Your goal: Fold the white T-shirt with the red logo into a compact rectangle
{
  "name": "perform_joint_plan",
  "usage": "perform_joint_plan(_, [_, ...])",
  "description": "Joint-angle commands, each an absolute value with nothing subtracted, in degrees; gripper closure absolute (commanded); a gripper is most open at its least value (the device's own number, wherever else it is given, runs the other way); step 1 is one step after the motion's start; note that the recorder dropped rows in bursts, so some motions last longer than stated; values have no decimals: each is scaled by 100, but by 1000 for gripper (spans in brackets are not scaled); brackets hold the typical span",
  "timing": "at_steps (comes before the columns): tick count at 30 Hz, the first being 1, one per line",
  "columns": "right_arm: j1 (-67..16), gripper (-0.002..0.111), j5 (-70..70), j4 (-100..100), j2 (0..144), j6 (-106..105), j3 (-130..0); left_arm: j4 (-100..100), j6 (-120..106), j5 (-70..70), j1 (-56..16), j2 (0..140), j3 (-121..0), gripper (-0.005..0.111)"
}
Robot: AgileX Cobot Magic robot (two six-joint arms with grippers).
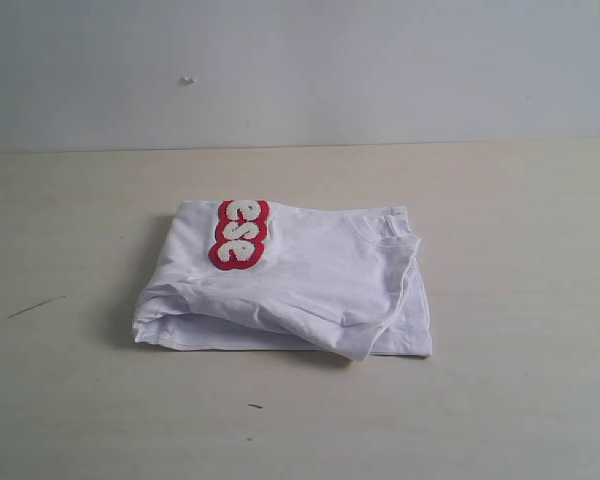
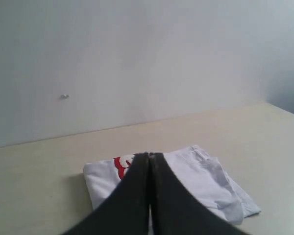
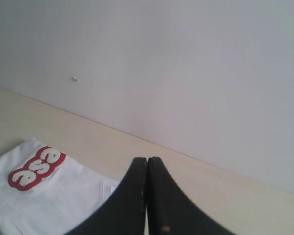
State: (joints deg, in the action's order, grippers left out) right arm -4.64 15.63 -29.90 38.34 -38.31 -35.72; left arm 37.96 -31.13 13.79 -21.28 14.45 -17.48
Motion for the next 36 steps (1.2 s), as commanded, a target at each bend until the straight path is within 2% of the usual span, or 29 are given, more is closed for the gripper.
perform_joint_plan(1, [-465,108,1656,-2967,3681,-3731,-3536,3768,-3109,1458,-2122,1359,-1695,107])
perform_joint_plan(23, [-465,108,1656,-2995,3681,-3731,-3536,3648,-3136,1478,-2056,1167,-1692,107])
perform_joint_plan(36, [-465,108,1656,-2995,3681,-3731,-3536,3314,-3125,1413,-144,857,-1682,107])
